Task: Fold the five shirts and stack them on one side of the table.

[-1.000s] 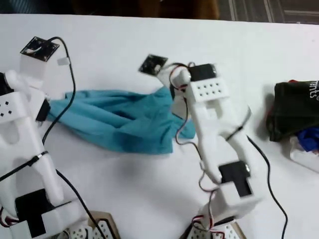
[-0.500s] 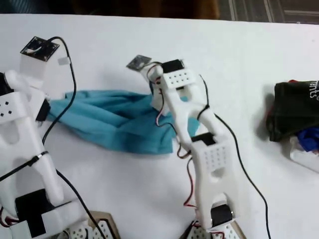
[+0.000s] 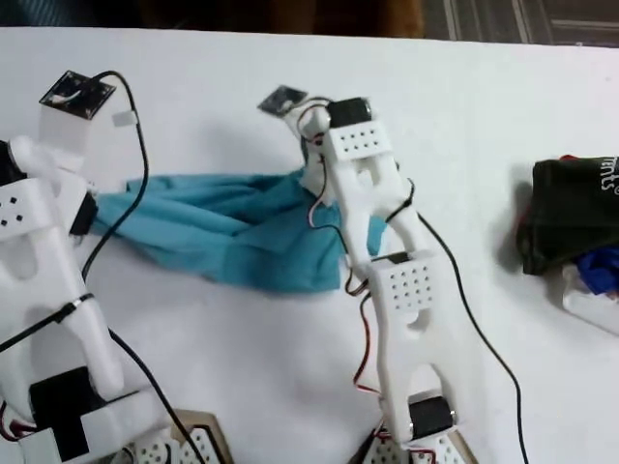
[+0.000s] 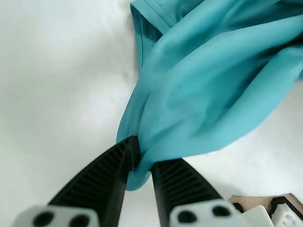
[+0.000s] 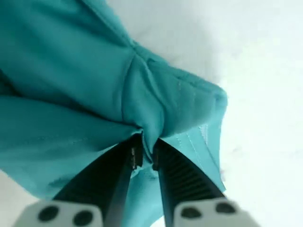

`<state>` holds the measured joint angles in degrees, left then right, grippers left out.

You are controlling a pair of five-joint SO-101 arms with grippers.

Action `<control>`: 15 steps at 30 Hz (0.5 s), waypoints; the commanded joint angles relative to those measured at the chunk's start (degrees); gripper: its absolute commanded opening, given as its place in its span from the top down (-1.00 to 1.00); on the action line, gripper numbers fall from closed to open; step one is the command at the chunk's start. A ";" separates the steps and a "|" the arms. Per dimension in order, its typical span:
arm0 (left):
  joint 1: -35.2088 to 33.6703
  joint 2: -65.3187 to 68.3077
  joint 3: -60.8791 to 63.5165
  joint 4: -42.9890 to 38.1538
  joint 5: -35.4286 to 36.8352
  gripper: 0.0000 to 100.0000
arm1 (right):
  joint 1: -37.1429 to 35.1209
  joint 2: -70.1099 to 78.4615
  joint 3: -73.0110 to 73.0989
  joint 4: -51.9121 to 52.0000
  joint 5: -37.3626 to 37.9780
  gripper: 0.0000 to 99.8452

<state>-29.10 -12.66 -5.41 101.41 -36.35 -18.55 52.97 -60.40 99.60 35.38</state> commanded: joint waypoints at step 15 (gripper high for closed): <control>-0.53 -0.79 -1.71 0.88 0.70 0.95 | 1.54 1.45 -2.73 1.71 2.11 0.71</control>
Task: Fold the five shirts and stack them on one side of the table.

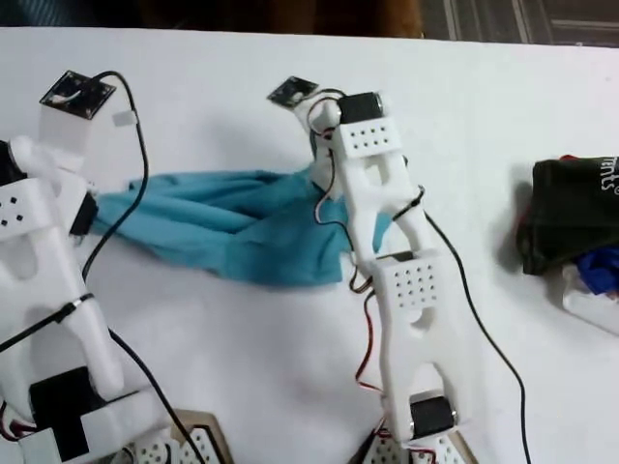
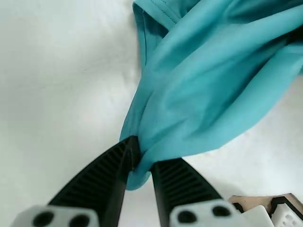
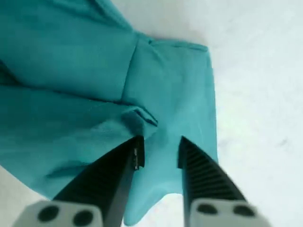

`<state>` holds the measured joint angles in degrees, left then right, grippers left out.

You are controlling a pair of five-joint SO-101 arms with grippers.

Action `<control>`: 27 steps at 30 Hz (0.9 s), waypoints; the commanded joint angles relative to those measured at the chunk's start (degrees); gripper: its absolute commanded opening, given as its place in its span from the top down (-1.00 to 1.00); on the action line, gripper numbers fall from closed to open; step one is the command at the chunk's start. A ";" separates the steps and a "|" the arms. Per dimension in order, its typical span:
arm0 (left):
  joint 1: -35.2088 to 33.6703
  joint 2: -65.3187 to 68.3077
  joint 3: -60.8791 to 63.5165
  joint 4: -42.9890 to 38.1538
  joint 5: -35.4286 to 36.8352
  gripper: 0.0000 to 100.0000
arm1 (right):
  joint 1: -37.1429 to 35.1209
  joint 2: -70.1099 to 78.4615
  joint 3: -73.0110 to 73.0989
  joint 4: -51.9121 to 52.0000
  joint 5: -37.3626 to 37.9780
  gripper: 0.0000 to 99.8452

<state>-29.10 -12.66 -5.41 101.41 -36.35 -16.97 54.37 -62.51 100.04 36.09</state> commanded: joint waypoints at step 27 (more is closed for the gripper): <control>-0.53 -0.44 -1.71 0.88 0.53 0.95 | -8.31 -1.01 -0.44 1.27 4.48 0.67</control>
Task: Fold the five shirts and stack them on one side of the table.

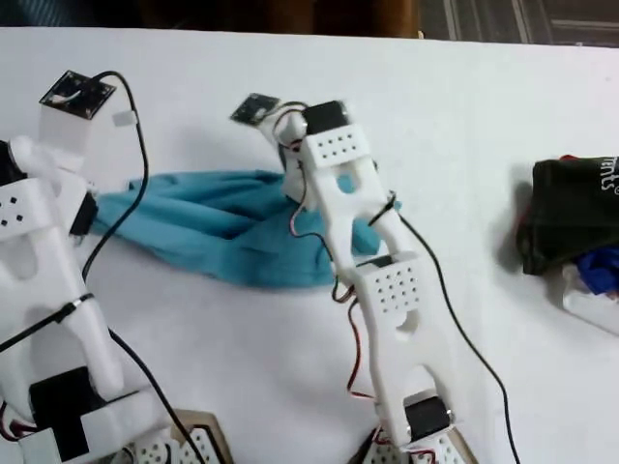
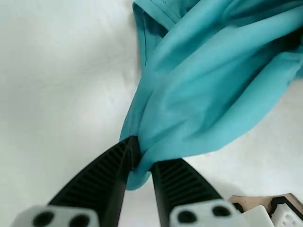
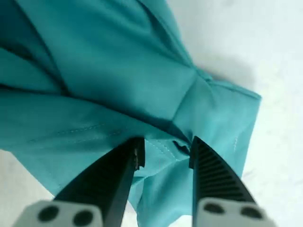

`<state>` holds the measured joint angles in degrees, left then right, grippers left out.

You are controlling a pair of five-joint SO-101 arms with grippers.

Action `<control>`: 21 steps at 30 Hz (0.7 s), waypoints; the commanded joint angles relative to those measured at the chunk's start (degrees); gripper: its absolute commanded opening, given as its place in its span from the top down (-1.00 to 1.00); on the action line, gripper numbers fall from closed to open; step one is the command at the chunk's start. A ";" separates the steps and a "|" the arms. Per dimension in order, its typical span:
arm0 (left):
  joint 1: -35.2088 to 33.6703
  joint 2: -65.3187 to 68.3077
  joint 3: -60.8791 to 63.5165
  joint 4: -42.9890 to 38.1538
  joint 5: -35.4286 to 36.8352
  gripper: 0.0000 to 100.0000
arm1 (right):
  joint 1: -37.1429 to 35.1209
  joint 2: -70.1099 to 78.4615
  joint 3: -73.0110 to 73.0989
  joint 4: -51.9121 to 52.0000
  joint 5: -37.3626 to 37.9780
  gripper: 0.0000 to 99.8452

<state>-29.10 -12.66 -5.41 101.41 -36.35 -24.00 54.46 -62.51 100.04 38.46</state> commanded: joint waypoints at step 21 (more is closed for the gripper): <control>-2.20 -0.70 -1.71 0.88 0.44 0.95 | -0.57 0.84 -6.24 1.45 2.55 0.96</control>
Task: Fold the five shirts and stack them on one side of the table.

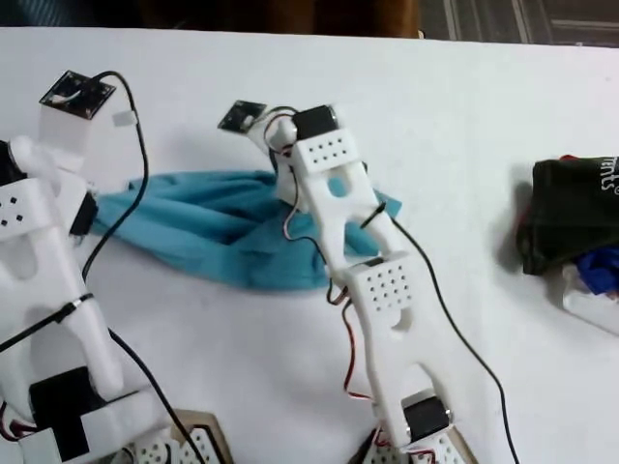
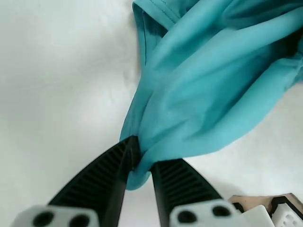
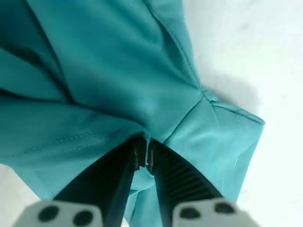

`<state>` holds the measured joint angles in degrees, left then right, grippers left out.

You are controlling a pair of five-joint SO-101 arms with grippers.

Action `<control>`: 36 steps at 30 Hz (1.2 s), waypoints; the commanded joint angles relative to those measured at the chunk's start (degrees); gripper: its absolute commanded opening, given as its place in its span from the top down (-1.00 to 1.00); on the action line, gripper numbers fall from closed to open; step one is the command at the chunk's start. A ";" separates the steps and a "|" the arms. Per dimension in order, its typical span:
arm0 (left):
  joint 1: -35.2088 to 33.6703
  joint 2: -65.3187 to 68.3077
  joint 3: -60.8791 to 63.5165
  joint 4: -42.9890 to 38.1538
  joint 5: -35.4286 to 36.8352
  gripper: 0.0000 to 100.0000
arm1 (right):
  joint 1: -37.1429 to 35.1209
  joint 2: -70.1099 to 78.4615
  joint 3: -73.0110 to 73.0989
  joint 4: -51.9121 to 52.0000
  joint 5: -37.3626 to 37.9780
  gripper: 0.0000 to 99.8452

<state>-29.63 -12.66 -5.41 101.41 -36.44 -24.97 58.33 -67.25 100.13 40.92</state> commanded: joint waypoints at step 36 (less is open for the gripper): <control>-3.60 -0.35 -1.45 0.88 3.25 0.95 | 2.42 -21.41 25.41 -14.81 -12.40 0.67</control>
<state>-32.70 -12.66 -5.41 101.41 -33.98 -22.51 32.57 -37.01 87.30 29.05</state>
